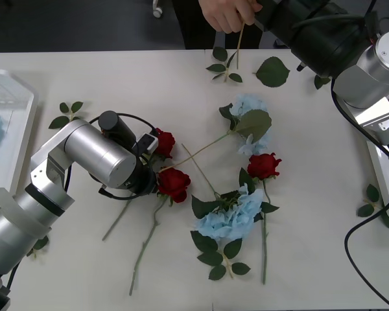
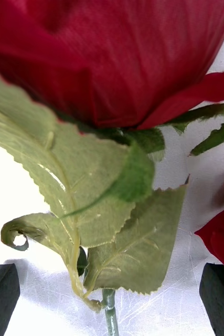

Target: Place the red flowers into the right box and the blue flowers into the left box. If a person shows an open palm, hand one flower to the person first, then continue sorting.

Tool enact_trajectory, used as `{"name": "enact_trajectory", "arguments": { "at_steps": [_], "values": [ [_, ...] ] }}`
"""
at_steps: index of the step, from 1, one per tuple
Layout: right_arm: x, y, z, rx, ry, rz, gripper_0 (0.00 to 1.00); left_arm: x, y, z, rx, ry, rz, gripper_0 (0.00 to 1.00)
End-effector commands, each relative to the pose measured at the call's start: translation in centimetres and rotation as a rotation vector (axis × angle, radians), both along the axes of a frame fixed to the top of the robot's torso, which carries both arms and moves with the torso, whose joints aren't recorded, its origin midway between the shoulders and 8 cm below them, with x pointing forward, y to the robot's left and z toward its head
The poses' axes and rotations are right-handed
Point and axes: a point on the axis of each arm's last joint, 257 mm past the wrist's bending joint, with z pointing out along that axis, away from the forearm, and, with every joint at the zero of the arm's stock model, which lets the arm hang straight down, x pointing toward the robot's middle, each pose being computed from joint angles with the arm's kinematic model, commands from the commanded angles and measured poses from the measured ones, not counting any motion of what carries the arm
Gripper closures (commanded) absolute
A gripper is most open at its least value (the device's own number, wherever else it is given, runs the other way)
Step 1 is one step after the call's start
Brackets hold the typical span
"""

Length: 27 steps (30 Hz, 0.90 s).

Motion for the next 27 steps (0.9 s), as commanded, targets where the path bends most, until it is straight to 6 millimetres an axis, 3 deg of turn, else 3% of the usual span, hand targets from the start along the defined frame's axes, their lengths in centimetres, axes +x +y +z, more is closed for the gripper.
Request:
{"name": "enact_trajectory", "arguments": {
  "at_steps": [1, 2, 5, 9, 11, 22, 27],
  "values": [
    [-0.9, 1.5, 4.1, 0.005, -0.093, 0.015, 1.0, 0.7, -1.8, 1.1, 0.003, -0.036, -0.057, 0.0],
    [-0.9, 1.6, 4.1, 0.005, -0.092, 0.016, 1.0, 0.7, -1.8, 1.1, 0.003, -0.036, -0.057, 0.0],
    [-0.9, 1.6, 4.1, 0.002, -0.093, 0.018, 0.52, 0.7, -1.8, 1.1, 0.003, -0.036, -0.057, 0.0],
    [-1.2, 1.9, 4.1, -0.003, -0.095, 0.034, 0.28, 0.7, -1.8, 1.1, 0.003, -0.036, -0.057, 0.0],
    [-1.3, 1.9, 4.1, -0.003, -0.094, 0.039, 0.23, 0.7, -1.8, 1.1, 0.003, -0.036, -0.057, 0.0],
    [-1.6, 1.8, 4.0, -0.008, -0.091, 0.056, 0.23, 0.7, -1.8, 1.1, 0.003, -0.036, -0.057, 0.0],
    [-1.5, 0.6, 3.4, -0.037, -0.083, 0.047, 0.23, 0.7, -1.8, 1.1, 0.003, -0.036, -0.057, 0.0]
  ]
}}
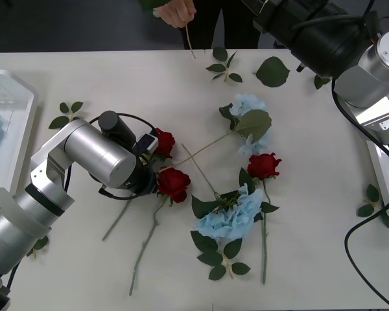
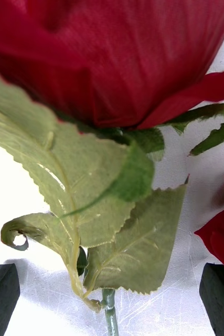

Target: Place the red flowers into the right box and the blue flowers into the left box. If a person shows an open palm, hand one flower to the person first, then continue sorting.

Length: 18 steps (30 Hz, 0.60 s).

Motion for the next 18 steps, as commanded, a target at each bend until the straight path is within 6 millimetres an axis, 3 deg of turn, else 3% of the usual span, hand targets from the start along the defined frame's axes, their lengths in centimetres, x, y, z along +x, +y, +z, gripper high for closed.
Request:
{"name": "enact_trajectory", "arguments": {
  "at_steps": [1, 4, 6, 11, 16, 18],
  "values": [
    [-0.9, -0.6, 3.1, -0.044, -0.081, 0.009, 0.23, 0.7, -1.8, 1.1, 0.003, -0.036, -0.057, 0.0],
    [-0.9, -2.3, 0.9, -0.102, -0.056, 0.001, 0.23, 0.7, -1.8, 1.1, 0.003, -0.036, -0.057, 0.0],
    [-1.1, -4.2, -1.7, -0.168, -0.021, 0.0, 0.23, 0.7, -1.8, 1.1, 0.003, -0.036, -0.057, 0.0],
    [-2.7, -7.9, -7.1, -0.368, 0.058, 0.059, 0.23, 0.7, -1.8, 1.1, 0.003, -0.036, -0.057, 0.0],
    [-4.2, -11.6, -11.6, -0.481, 0.18, 0.139, 0.23, 0.7, -1.8, 1.1, 0.003, -0.036, -0.057, 0.0],
    [-4.9, -12.1, -12.8, -0.498, 0.215, 0.174, 0.23, 0.7, -1.8, 1.1, 0.003, -0.036, -0.057, 0.0]
  ]
}}
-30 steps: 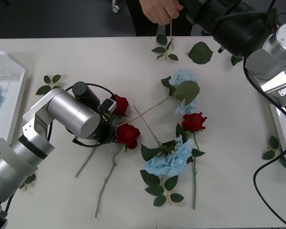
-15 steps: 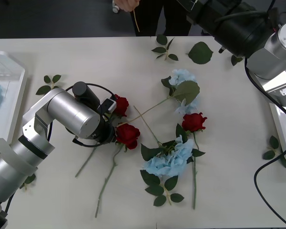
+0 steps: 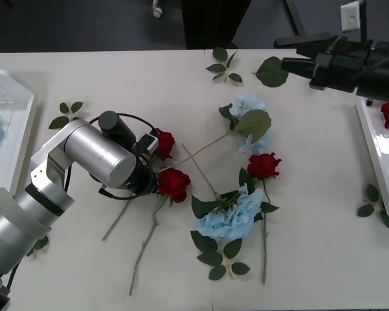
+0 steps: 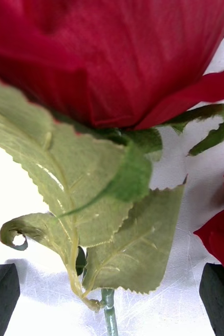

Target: Place the red flowers into the right box and the blue flowers into the left box. If a person shows an open palm, hand one flower to the person first, then continue sorting.

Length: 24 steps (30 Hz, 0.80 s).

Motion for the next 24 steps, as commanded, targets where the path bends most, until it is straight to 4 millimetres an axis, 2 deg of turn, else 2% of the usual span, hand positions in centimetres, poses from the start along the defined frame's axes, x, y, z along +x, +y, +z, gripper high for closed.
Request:
{"name": "enact_trajectory", "arguments": {
  "at_steps": [1, 4, 6, 8, 9, 13, 17, 21, 22, 23, 24],
  "values": [
    [-1.1, -3.5, -2.9, -0.104, 0.066, 0.034, 0.23, 0.7, -1.8, 1.2, 0.003, -0.037, -0.057, 0.0],
    [-2.5, -4.1, -5.9, -0.136, 0.178, 0.063, 0.23, 0.9, -1.8, 1.4, 0.003, -0.042, -0.056, 0.0],
    [-3.0, -4.1, -7.0, -0.146, 0.229, 0.064, 0.23, 1.1, -1.5, 1.8, 0.007, -0.048, -0.052, 0.0],
    [-4.0, -4.5, -10.2, -0.17, 0.374, 0.04, 0.23, 1.1, -1.3, 2.5, 0.017, -0.045, -0.054, 0.0],
    [-4.2, -4.5, -11.0, -0.177, 0.41, 0.03, 0.23, 1.0, -1.4, 2.6, 0.019, -0.043, -0.056, 0.0],
    [-5.6, -4.5, -14.1, -0.206, 0.584, -0.029, 0.17, 1.0, -1.2, 2.5, 0.023, -0.043, -0.056, 0.0],
    [-6.8, -4.8, -16.5, -0.304, 0.71, -0.128, 0.11, 1.0, -1.0, 2.5, 0.029, -0.043, -0.057, 0.0],
    [-8.2, -4.3, -17.0, -0.354, 0.807, -0.199, 0.07, 1.0, -1.0, 2.4, 0.036, -0.046, -0.061, 0.0],
    [-8.7, -4.3, -17.2, -0.361, 0.836, -0.211, 0.06, 1.1, -1.0, 2.4, 0.036, -0.049, -0.062, 0.06],
    [-9.0, -4.3, -17.3, -0.365, 0.854, -0.22, 0.02, 1.1, -1.0, 2.4, 0.038, -0.052, -0.065, 0.24],
    [-9.2, -4.2, -17.5, -0.37, 0.864, -0.223, 0.02, 1.2, -1.1, 2.4, 0.04, -0.054, -0.066, 0.31]
  ]
}}
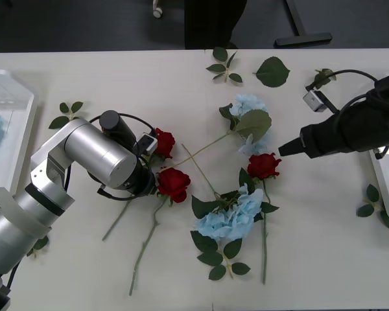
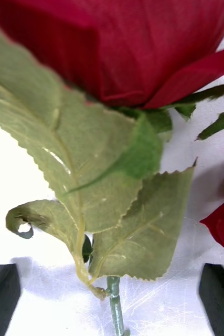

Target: Place the red flowers into the right box and the blue flowers into the left box. If a person shows an open palm, hand one flower to the person first, then continue sorting.

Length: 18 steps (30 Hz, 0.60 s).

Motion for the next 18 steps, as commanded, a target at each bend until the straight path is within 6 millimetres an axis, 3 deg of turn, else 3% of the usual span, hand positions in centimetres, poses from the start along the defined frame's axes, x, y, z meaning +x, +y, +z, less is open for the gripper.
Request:
{"name": "enact_trajectory", "arguments": {
  "at_steps": [1, 2, 4, 9, 18],
  "values": [
    [-1.0, -1.3, 0.2, -0.089, 0.005, 0.033, 0.0, 1.4, -1.6, 2.2, 0.018, -0.064, -0.071, 0.44],
    [-1.3, -1.5, -0.2, -0.103, 0.021, 0.029, 0.0, 1.3, -1.5, 2.1, 0.023, -0.063, -0.072, 0.54],
    [-1.7, -1.9, -1.1, -0.132, 0.043, 0.019, 0.0, 1.2, -1.5, 1.8, 0.026, -0.058, -0.072, 0.61],
    [-1.9, -2.5, -4.2, -0.209, 0.074, -0.035, 0.0, 1.1, -1.5, 1.6, 0.026, -0.051, -0.073, 0.67],
    [-3.0, -1.0, -5.9, -0.296, 0.057, -0.084, 0.0, 1.0, -1.1, 0.6, 0.021, -0.032, -0.064, 0.68]
  ]
}}
